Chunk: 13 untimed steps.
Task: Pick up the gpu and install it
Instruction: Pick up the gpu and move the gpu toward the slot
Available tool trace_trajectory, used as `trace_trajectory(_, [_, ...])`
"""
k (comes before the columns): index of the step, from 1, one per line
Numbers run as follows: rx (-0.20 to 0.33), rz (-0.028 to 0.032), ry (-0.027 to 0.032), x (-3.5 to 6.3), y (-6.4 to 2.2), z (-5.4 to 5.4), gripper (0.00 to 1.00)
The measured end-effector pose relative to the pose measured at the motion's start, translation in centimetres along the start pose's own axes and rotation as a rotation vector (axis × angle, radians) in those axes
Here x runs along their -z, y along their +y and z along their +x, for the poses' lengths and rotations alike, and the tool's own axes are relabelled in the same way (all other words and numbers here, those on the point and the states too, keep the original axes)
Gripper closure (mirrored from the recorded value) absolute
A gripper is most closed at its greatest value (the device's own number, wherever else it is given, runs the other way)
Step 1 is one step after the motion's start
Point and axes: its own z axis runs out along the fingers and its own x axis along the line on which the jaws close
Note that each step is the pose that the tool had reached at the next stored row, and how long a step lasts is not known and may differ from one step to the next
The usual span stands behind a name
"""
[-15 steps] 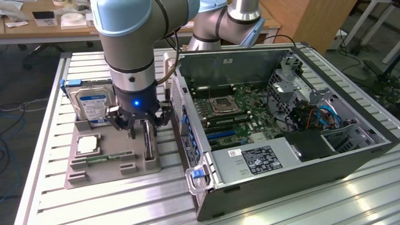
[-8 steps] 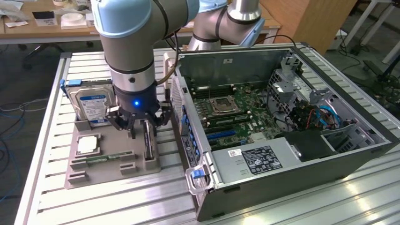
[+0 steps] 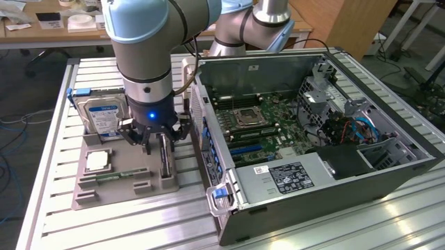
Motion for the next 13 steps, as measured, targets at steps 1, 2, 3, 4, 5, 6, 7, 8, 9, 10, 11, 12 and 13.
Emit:
trace_trajectory(1, [0.0, -0.0001, -0.0001, 0.0, 0.0, 0.0, 0.44])
trace_trajectory(2, [0.0, -0.0002, -0.0002, -0.02, 0.01, -0.06, 0.44])
trace_trajectory(3, [0.0, -0.0002, 0.0001, -0.02, 0.02, -0.15, 0.44])
trace_trajectory(4, [0.0, 0.0, 0.0005, -0.02, 0.02, -0.24, 0.44])
trace_trajectory(5, [0.0, -0.0001, 0.0006, -0.03, 0.02, -0.32, 0.44])
trace_trajectory(6, [0.0, 0.0, 0.0006, -0.04, 0.03, -0.35, 0.44])
trace_trajectory(7, [0.0, 0.0, 0.0006, -0.04, 0.03, -0.36, 0.44])
trace_trajectory(8, [0.0, 0.0, 0.0007, -0.04, 0.03, -0.36, 0.44])
trace_trajectory(9, [0.0, 0.0001, 0.0008, -0.03, 0.03, -0.36, 0.44])
trace_trajectory(10, [0.0, 0.0001, 0.0007, -0.03, 0.02, -0.37, 0.44])
trace_trajectory(11, [0.0, 0.0001, 0.0007, -0.03, 0.03, -0.37, 0.44])
trace_trajectory(12, [0.0, 0.0001, 0.0007, -0.03, 0.03, -0.37, 0.44])
trace_trajectory(13, [0.0, 0.0001, 0.0007, -0.03, 0.03, -0.37, 0.44])
